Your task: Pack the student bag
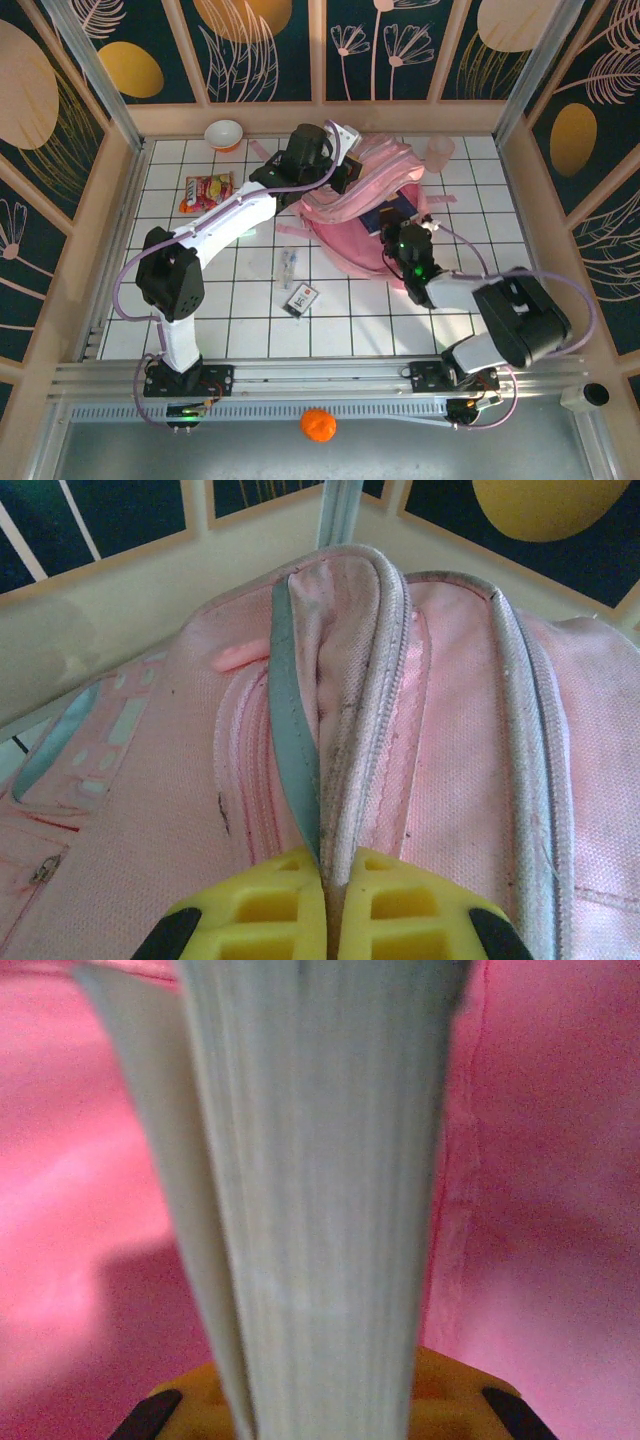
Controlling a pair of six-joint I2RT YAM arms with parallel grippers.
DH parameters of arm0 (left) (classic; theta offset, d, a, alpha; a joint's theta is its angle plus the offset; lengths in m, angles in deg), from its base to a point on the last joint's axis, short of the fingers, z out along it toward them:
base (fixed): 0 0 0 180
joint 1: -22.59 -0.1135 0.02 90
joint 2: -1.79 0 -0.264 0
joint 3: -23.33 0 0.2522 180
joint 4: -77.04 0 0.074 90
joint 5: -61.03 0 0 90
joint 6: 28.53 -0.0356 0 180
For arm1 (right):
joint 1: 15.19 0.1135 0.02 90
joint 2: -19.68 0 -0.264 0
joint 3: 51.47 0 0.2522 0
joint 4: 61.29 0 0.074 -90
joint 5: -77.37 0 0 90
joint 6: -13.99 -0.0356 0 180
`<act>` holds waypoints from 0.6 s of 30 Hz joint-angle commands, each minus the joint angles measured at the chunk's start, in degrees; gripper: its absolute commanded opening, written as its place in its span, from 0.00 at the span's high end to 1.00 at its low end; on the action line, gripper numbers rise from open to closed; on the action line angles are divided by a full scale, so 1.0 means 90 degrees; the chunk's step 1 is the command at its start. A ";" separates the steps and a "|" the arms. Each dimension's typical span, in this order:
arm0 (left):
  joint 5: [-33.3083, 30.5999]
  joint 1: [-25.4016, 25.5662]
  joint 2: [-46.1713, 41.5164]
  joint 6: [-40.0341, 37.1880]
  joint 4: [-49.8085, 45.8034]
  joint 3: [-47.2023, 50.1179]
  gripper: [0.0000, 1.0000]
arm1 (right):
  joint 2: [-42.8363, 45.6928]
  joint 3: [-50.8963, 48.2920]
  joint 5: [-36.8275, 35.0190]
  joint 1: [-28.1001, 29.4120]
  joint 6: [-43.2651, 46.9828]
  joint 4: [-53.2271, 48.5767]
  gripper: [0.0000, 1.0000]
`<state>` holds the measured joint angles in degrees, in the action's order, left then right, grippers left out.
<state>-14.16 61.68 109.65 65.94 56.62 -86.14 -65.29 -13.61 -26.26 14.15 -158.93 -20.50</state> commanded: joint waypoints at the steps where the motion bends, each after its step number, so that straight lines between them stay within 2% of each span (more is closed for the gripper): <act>1: 0.0353 0.0000 -0.0241 0.0099 0.0935 -0.0470 1.00 | -0.0650 0.0584 -0.0078 -0.0072 -0.0162 0.1320 1.00; 7: 0.0381 -0.0003 -0.0274 0.0145 0.0935 -0.0470 1.00 | -0.1952 0.1492 -0.0056 -0.0048 -0.0504 0.1249 1.00; 13: 0.0226 -0.0015 -0.0307 0.0137 0.0915 -0.0470 1.00 | -0.2410 0.2242 -0.0179 0.0031 -0.0989 -0.0287 1.00; 16: 0.0190 -0.0017 -0.0277 0.0146 0.0887 -0.0470 1.00 | -0.2462 0.2398 -0.0036 0.0023 -0.1110 -0.0930 0.89; 18: 0.0168 -0.0020 -0.0255 0.0168 0.0886 -0.0461 1.00 | -0.2415 0.2419 0.0103 0.0016 -0.1162 -0.1332 0.75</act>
<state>-13.13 61.68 109.65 66.33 56.58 -86.14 -87.06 6.39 -25.69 14.06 -167.41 -26.38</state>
